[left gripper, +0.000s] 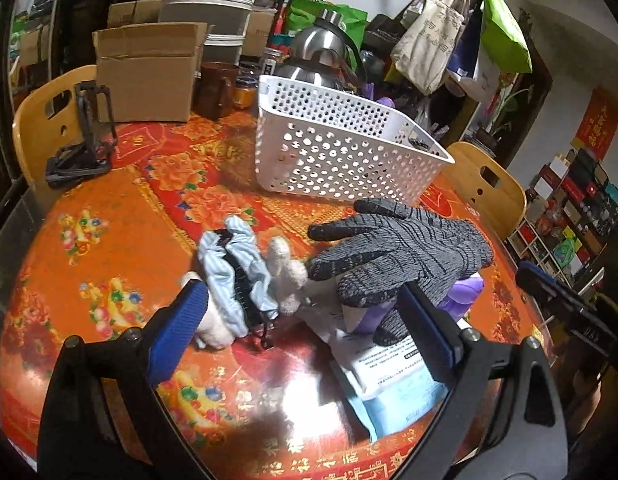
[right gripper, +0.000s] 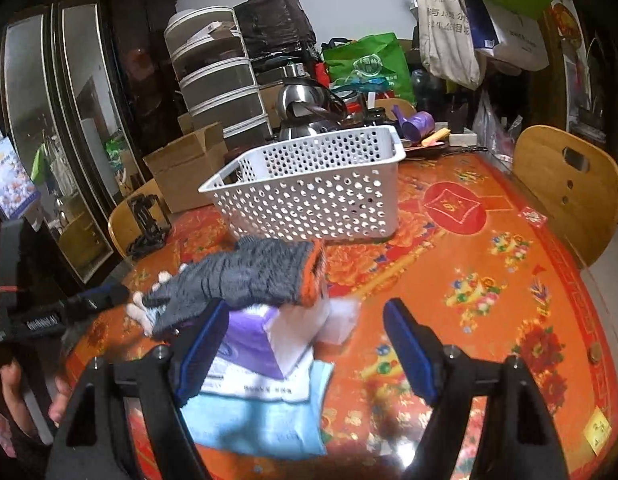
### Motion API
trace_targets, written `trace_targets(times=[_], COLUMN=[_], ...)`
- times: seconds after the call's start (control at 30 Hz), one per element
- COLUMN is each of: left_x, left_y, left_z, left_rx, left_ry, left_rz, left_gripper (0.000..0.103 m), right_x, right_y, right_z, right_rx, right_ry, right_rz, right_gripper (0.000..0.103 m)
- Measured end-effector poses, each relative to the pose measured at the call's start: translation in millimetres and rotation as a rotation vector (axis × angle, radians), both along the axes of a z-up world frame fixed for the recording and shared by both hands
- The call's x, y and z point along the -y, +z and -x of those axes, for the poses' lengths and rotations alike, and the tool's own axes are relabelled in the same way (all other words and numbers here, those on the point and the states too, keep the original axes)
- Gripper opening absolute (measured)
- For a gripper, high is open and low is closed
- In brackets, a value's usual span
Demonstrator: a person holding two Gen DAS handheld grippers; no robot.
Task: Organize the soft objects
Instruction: 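Grasp the grey knit glove with the left tool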
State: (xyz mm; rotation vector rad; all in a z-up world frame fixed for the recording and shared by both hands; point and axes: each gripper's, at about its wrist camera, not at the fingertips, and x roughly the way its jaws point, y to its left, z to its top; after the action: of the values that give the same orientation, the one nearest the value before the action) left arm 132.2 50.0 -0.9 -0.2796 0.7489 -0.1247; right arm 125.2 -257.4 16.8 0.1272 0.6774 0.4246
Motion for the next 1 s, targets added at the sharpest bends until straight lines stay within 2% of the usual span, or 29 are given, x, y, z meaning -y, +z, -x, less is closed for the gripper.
trace_targets(times=[0.13,0.23,0.43,0.5,0.53,0.6,0.63,0.67,0.8,0.93,1.0], left_x=[12.1,19.0,24.4,24.9,24.8,25.5,25.9,27.2,33.8,37.0,35.6], left_y=[-3.2,-6.2,-12.4,-13.4,-13.9,-14.4,-13.9,-12.9,-5.7,2.1,6.1], left_z=[-18.8,-30.8,-44.4,-48.0,-48.8,-51.3,-51.4,-50.5,-45.6,-38.0,-35.8], left_rx=[-0.020,-0.040,-0.065,-0.072,-0.076,-0.086,-0.085,-0.081,-0.061,-0.033,-0.021], left_ry=[-0.034,-0.057,-0.088,-0.096,-0.100,-0.111,-0.112,-0.114,-0.127,-0.131,-0.131], left_rz=[0.003,0.011,0.045,0.063,0.069,0.089,0.087,0.080,0.044,0.016,0.014], left_gripper=[0.094,0.094,0.092,0.081,0.072,0.063,0.053,0.039,0.023,0.015,0.002], right_x=[-10.5,-20.9,-27.9,-30.4,-31.0,-31.8,-31.9,-32.1,-35.9,-36.7,-36.4], right_y=[1.2,-3.8,-11.8,-11.4,-11.2,-10.6,-10.0,-9.6,-8.8,-4.4,-1.3], right_z=[-14.7,-26.4,-33.6,-31.2,-30.7,-29.8,-28.9,-27.9,-23.8,-19.0,-16.3], right_rx=[-0.004,-0.036,-0.069,-0.061,-0.059,-0.056,-0.052,-0.050,-0.037,-0.012,-0.001], right_ry=[0.026,0.057,0.092,0.094,0.094,0.092,0.091,0.091,0.096,0.090,0.092], right_rz=[0.020,0.035,0.027,0.046,0.051,0.062,0.067,0.072,0.092,0.105,0.103], right_gripper=[0.079,0.066,0.050,0.048,0.043,0.037,0.032,0.025,0.020,0.015,0.014])
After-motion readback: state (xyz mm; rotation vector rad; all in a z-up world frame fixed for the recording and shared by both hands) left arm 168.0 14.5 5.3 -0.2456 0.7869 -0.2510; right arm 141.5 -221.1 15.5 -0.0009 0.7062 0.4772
